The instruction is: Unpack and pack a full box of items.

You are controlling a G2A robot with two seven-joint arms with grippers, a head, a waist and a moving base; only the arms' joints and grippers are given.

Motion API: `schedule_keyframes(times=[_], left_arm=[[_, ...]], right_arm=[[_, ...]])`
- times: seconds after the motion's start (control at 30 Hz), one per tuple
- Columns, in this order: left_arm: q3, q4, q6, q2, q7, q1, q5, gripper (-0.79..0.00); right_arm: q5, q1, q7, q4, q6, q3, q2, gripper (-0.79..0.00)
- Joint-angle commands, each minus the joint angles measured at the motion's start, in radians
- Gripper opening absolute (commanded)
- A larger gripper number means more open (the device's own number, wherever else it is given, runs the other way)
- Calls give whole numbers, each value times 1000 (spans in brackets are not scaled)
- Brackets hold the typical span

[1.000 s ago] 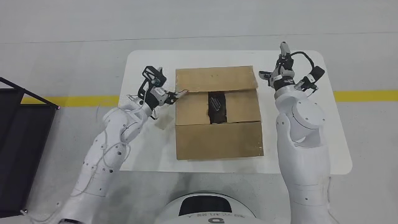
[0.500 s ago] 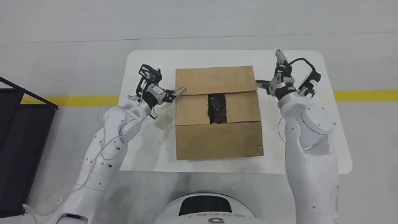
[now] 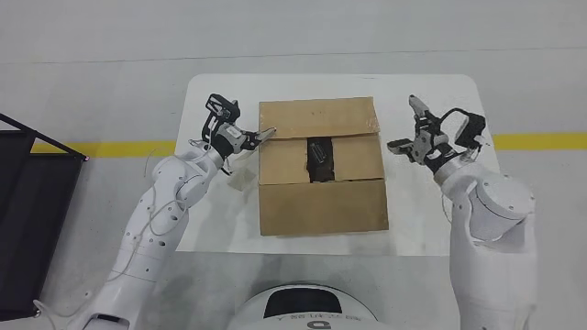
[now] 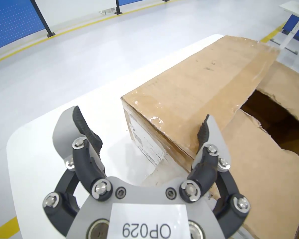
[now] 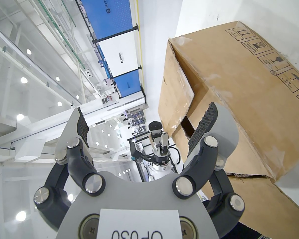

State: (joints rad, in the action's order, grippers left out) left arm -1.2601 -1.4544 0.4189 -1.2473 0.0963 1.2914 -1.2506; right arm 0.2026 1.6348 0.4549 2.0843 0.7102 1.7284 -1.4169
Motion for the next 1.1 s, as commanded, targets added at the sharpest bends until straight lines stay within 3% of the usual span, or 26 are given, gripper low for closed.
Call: schedule_keyframes(times=[0.0,0.1,0.17,0.27,0.6,0.7,0.9,1.07], left_arm=[[0,0,0,0,0,0,0,0],[0,0,0,0,0,0,0,0],[0,0,0,0,0,0,0,0],[0,0,0,0,0,0,0,0],[0,0,0,0,0,0,0,0],[0,0,0,0,0,0,0,0],[0,0,0,0,0,0,0,0],[0,0,0,0,0,0,0,0]], right_arm=[[-88,60,264,57,90,48,30,0],[-229,134,527,68,41,136,76,0],[-254,160,619,53,-4,200,93,0],[-275,155,625,4,-19,230,105,0],[-385,136,664,-84,-95,78,132,0],[-391,123,729,-101,-114,53,142,0],[-181,134,848,-159,-193,69,177,0],[125,107,777,-205,-121,71,225,0]])
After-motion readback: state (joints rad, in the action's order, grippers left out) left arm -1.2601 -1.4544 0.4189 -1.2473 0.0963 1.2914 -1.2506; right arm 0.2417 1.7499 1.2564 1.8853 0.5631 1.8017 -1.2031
